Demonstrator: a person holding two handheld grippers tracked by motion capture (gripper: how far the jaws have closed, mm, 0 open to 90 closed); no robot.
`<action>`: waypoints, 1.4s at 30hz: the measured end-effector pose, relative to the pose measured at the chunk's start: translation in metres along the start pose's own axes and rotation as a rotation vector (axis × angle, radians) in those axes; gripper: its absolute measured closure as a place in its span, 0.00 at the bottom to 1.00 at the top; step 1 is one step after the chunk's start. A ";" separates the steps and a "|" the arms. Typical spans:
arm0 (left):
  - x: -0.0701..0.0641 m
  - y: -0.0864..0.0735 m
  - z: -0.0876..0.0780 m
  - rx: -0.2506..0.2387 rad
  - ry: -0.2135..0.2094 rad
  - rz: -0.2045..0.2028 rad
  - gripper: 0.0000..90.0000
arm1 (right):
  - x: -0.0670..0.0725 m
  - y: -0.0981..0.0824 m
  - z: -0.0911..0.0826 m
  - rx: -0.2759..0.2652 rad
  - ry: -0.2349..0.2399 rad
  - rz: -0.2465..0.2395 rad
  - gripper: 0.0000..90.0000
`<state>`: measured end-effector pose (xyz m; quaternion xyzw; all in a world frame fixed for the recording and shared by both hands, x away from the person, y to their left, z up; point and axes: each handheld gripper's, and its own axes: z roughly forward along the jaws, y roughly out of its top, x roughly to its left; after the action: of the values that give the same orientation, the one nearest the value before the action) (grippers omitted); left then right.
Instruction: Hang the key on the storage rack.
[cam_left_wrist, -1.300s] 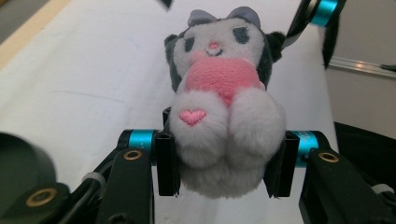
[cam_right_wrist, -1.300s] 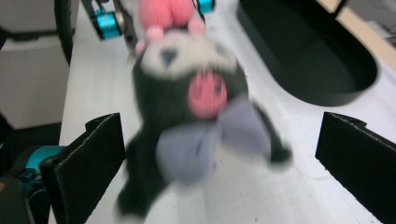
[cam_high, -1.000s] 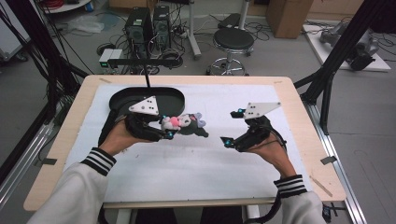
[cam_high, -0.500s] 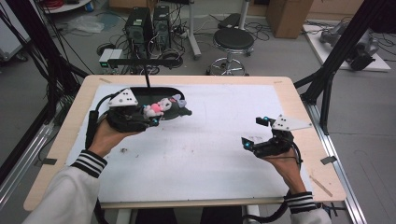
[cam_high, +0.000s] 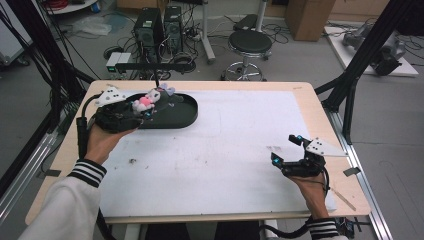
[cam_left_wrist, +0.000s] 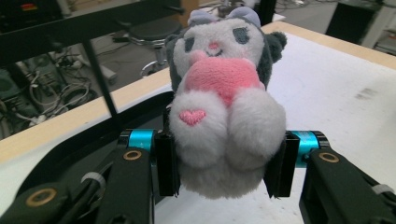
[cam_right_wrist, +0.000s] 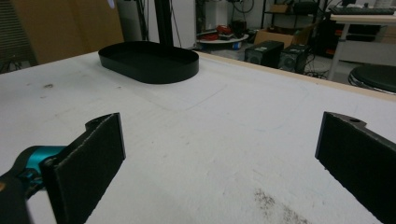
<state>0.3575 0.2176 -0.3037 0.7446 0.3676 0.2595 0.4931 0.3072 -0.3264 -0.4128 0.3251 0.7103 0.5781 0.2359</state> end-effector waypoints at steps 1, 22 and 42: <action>0.002 0.000 -0.001 -0.002 0.010 -0.005 0.62 | 0.000 -0.002 -0.001 0.000 -0.008 0.002 0.00; 0.042 0.008 -0.003 -0.014 0.180 -0.078 0.62 | 0.004 -0.038 -0.010 -0.089 -0.078 0.010 0.00; 0.056 0.020 0.009 -0.040 0.301 -0.095 0.62 | 0.007 -0.041 -0.012 -0.122 -0.089 -0.018 0.00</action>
<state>0.4033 0.2529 -0.2869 0.6692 0.4668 0.3517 0.4589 0.2858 -0.3344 -0.4499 0.3291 0.6654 0.6030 0.2921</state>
